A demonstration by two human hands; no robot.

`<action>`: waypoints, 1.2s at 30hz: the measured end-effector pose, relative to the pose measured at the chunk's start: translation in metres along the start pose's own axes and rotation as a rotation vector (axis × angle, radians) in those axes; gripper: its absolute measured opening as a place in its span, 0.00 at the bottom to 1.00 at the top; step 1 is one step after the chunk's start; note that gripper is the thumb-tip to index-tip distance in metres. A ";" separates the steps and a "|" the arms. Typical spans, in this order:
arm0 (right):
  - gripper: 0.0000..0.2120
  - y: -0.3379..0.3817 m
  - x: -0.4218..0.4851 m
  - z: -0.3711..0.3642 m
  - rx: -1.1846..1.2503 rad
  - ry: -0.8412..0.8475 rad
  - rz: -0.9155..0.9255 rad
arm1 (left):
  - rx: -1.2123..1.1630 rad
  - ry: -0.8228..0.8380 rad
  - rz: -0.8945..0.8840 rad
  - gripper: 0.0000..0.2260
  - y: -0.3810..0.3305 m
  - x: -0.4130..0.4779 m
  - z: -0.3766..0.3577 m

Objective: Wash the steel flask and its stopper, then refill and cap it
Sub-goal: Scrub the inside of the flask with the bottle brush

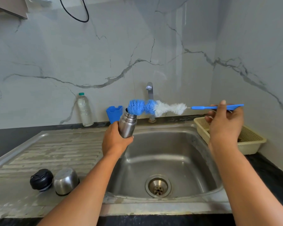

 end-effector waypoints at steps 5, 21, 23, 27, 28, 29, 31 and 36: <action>0.09 0.006 0.010 0.011 -0.088 -0.056 0.090 | 0.098 -0.007 -0.128 0.26 -0.011 -0.001 -0.001; 0.08 -0.010 0.018 0.013 -0.057 -0.052 0.012 | 0.352 -0.241 -0.288 0.35 -0.015 0.002 0.017; 0.09 -0.012 0.018 0.013 -0.058 -0.044 0.003 | 0.357 -0.225 -0.296 0.36 -0.016 0.002 0.016; 0.09 -0.014 0.017 0.011 -0.076 -0.016 -0.010 | 0.379 -0.198 -0.344 0.37 -0.018 0.003 0.012; 0.10 -0.014 0.017 0.011 -0.074 -0.010 -0.011 | 0.380 -0.192 -0.346 0.37 -0.018 0.003 0.011; 0.10 -0.015 0.017 0.010 -0.066 -0.005 -0.011 | 0.381 -0.192 -0.344 0.37 -0.018 0.003 0.011; 0.09 -0.016 0.017 0.009 -0.043 0.002 -0.011 | 0.388 -0.194 -0.339 0.37 -0.019 0.002 0.010; 0.07 -0.021 0.019 0.009 -0.021 0.020 -0.032 | 0.407 -0.187 -0.322 0.37 -0.019 0.002 0.011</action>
Point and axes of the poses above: each hand's wrist, its own x-axis towards the middle knuckle, its own z-axis out of the back of the hand, y = z × x, the point moved 4 cm from there along x, towards the middle knuckle, and after that the axes turned 5 degrees about y, right-handed, at the moved point
